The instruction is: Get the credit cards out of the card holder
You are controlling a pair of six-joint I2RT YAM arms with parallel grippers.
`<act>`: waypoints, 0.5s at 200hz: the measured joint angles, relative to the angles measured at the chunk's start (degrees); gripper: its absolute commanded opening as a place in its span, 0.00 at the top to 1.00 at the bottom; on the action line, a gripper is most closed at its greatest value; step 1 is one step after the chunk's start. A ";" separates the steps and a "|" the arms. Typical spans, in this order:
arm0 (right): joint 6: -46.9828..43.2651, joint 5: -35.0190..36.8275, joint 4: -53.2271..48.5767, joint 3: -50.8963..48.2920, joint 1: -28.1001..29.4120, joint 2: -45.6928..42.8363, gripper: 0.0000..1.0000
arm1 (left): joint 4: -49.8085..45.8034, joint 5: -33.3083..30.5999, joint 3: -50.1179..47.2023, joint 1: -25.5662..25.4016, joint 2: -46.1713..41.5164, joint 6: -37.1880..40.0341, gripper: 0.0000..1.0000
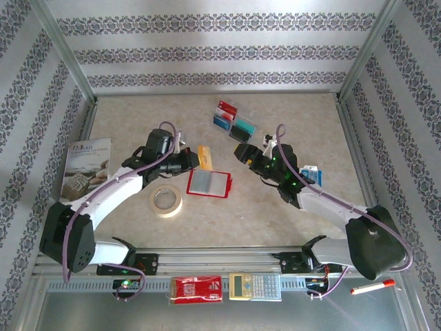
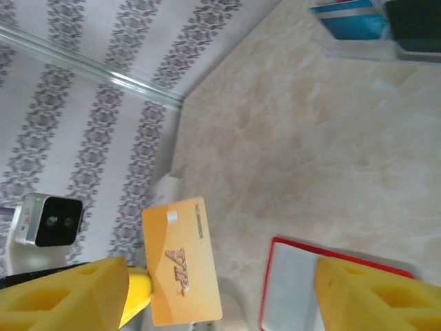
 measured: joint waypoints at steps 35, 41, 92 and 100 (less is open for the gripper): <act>5.31 -3.80 6.82 0.00 0.00 2.34 0.22 | 11.82 2.29 -3.21 0.00 -2.27 -8.22 1.00; 6.14 -4.37 8.07 0.02 0.00 2.73 0.22 | 13.60 2.67 -3.56 0.00 -2.51 -9.42 1.00; 11.91 -8.96 14.78 2.29 1.20 7.69 0.26 | 23.28 5.99 -4.17 0.00 -2.84 -15.87 1.00; 12.33 -9.73 15.17 3.13 1.64 8.39 0.28 | 24.24 6.49 -4.17 0.00 -2.84 -16.41 1.00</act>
